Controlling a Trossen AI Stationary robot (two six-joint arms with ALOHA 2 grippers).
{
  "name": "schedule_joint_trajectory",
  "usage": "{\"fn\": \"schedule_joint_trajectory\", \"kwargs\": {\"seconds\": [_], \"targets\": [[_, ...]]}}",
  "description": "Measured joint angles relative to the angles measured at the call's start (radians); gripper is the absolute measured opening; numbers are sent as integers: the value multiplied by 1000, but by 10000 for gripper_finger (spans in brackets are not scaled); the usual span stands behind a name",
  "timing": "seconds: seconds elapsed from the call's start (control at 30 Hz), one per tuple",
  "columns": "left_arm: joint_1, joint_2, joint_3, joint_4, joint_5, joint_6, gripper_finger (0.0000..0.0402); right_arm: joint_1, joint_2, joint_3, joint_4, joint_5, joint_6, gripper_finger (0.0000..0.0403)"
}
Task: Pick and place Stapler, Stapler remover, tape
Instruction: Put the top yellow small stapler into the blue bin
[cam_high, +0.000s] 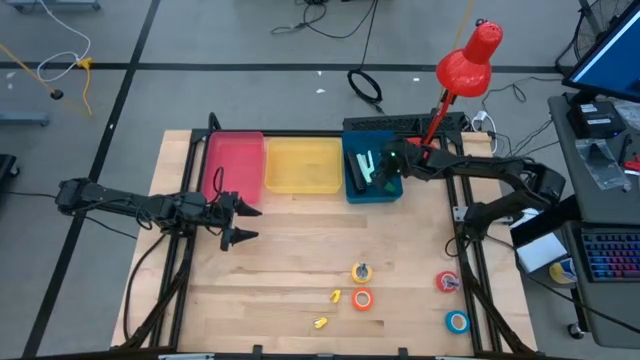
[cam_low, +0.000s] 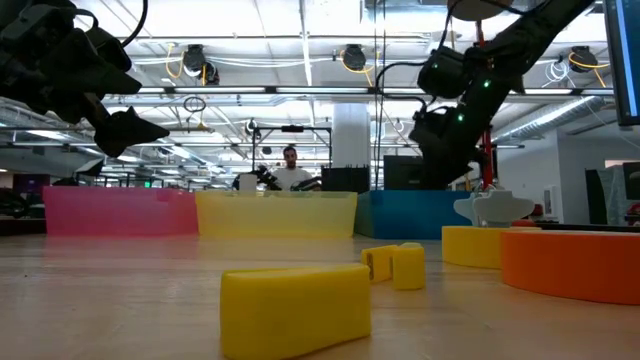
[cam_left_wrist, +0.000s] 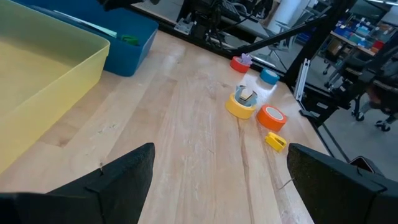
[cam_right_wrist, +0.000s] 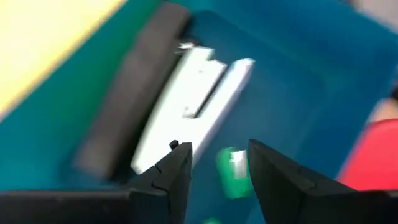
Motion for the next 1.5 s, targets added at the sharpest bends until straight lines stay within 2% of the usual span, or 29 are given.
{"fn": "schedule_joint_trajectory", "kwargs": {"seconds": [0.3,0.43,0.53,0.77,1.07,1.3,1.5], "targets": [[0,0,0,0,0,3,363,18,-173,0,-101,-234,141,121],[0,0,0,0,0,-4,363,87,-265,0,-120,-410,143,112],[0,0,0,0,0,1,363,168,-326,0,-148,-481,157,105],[0,0,0,0,0,0,363,370,-426,0,-221,-492,284,89],[0,0,0,0,0,-2,363,617,-491,0,-305,-495,571,81],[0,0,0,0,0,2,363,756,-506,0,-453,-496,847,81],[0,0,0,0,0,-4,363,829,-506,0,-484,-490,900,80]]}}
